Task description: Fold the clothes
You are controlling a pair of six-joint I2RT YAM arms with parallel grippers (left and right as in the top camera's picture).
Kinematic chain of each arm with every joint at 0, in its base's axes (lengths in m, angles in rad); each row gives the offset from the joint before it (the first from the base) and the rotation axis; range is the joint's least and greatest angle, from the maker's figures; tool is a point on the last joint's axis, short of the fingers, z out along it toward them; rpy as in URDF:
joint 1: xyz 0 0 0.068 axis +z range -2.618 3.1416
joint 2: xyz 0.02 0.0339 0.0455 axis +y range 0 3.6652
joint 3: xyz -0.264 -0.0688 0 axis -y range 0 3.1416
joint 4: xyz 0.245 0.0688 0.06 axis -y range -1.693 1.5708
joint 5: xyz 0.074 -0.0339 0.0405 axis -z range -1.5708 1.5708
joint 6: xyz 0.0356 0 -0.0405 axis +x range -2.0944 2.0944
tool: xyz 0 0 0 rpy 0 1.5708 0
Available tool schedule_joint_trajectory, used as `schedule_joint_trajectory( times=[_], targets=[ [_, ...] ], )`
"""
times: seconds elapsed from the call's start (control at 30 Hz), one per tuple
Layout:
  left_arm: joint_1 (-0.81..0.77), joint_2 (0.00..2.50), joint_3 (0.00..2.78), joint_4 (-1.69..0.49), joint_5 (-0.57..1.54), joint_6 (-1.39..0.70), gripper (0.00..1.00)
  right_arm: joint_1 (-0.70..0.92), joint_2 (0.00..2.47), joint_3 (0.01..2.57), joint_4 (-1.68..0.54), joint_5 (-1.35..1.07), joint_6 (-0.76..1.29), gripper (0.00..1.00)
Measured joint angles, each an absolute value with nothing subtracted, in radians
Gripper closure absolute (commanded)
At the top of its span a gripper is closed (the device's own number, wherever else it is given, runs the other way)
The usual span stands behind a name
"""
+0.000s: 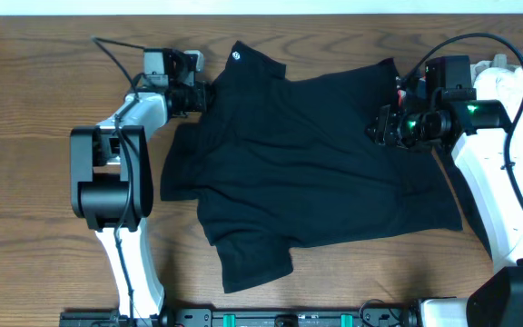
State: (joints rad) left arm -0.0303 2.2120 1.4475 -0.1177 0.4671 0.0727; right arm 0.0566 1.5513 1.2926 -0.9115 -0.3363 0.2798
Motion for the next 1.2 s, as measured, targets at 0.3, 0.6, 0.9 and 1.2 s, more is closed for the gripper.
schedule_joint_trajectory(
  times=[0.3, 0.6, 0.9, 1.2],
  targets=[
    [-0.120, 2.212, 1.472, -0.141, 0.145, 0.138, 0.94, 0.057, 1.551, 1.293, -0.912, -0.336, 0.280, 0.57],
    [-0.082, 2.213, 1.475, -0.151, -0.127, 0.105, 0.94, 0.057, 1.551, 1.293, -0.916, -0.336, 0.280, 0.56],
    [-0.035, 2.220, 1.546, -0.285, -0.204, 0.081, 0.25, 0.057, 1.551, 1.292, -0.917, -0.327, 0.281, 0.46],
    [-0.035, 2.191, 1.734, -0.665, -0.210, 0.052, 0.33, 0.057, 1.583, 1.292, -0.966, -0.185, 0.279, 0.40]
  ],
)
